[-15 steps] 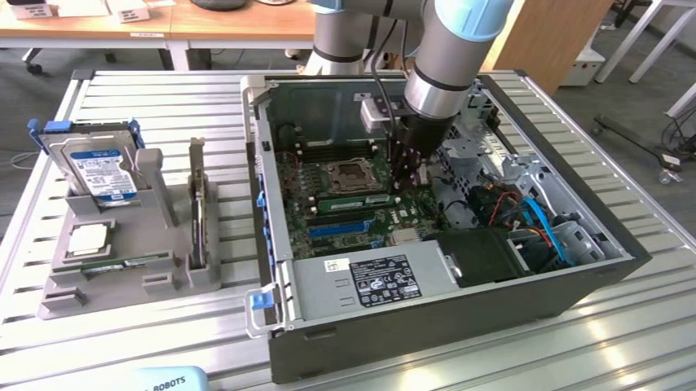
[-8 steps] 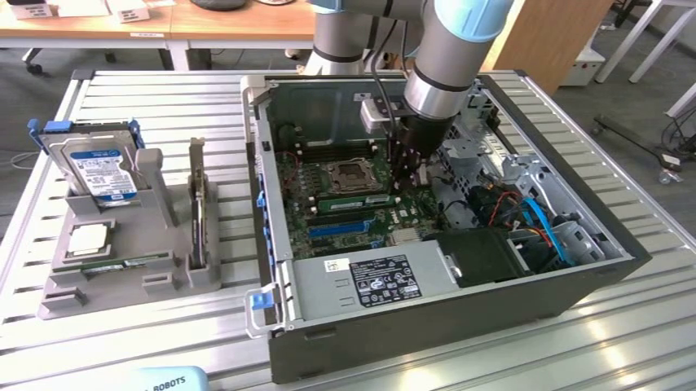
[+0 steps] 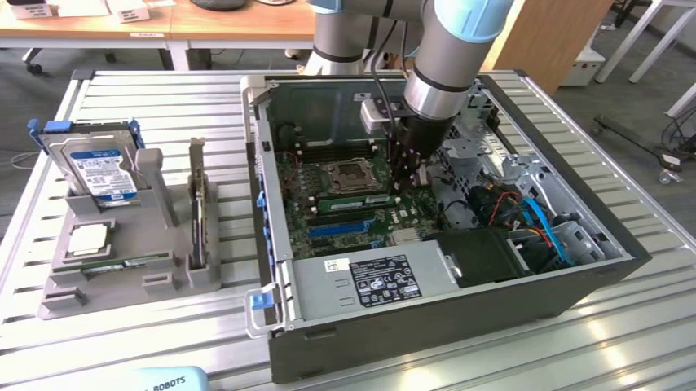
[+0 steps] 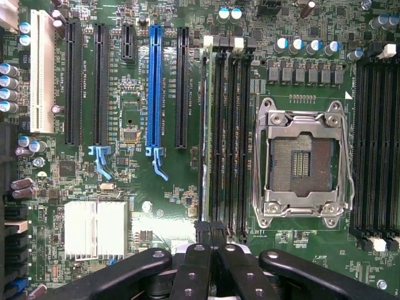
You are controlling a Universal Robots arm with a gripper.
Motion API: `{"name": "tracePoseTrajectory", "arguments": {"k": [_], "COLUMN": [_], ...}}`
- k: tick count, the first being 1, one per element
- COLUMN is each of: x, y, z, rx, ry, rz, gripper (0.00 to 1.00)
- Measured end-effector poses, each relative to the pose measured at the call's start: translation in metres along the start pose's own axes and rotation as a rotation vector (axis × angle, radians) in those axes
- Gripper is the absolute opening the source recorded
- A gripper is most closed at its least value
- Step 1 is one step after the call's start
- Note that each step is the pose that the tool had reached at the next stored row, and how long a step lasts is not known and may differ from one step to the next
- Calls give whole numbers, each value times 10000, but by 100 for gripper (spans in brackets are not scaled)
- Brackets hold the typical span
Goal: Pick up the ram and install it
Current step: 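Press down the ram until it locks into place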
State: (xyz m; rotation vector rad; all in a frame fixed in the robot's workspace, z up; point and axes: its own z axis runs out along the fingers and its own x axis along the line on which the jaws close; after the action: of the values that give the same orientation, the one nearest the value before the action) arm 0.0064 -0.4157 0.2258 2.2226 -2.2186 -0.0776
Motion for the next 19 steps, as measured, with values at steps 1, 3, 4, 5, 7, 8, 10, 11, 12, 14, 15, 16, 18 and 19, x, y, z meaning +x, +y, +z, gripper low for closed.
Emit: {"name": "tracePoseTrajectory", "arguments": {"k": [1, 3, 4, 5, 7, 8, 10, 11, 12, 14, 15, 16, 18, 19], "x": [0, 1, 1, 0, 1, 0, 1, 1, 1, 1, 1, 1, 1, 1], "y": [0, 0, 0, 0, 0, 0, 0, 0, 0, 0, 0, 0, -1, -1], "z": [3, 4, 4, 4, 5, 8, 13, 13, 13, 14, 15, 15, 19, 21], "rx": [0, -1, -1, -1, -1, 0, 0, -1, -2, -1, -1, -1, 1, 0], "ry": [-1, 2, 3, 3, 2, 0, 1, 4, 4, 2, 2, 1, 0, 1], "rz": [0, 1, 1, 0, 0, 0, 1, 0, 0, 0, 0, 0, 0, 0], "gripper": [10, 10, 10, 10, 10, 10, 10, 10, 10, 10, 10, 10, 10, 10]}}
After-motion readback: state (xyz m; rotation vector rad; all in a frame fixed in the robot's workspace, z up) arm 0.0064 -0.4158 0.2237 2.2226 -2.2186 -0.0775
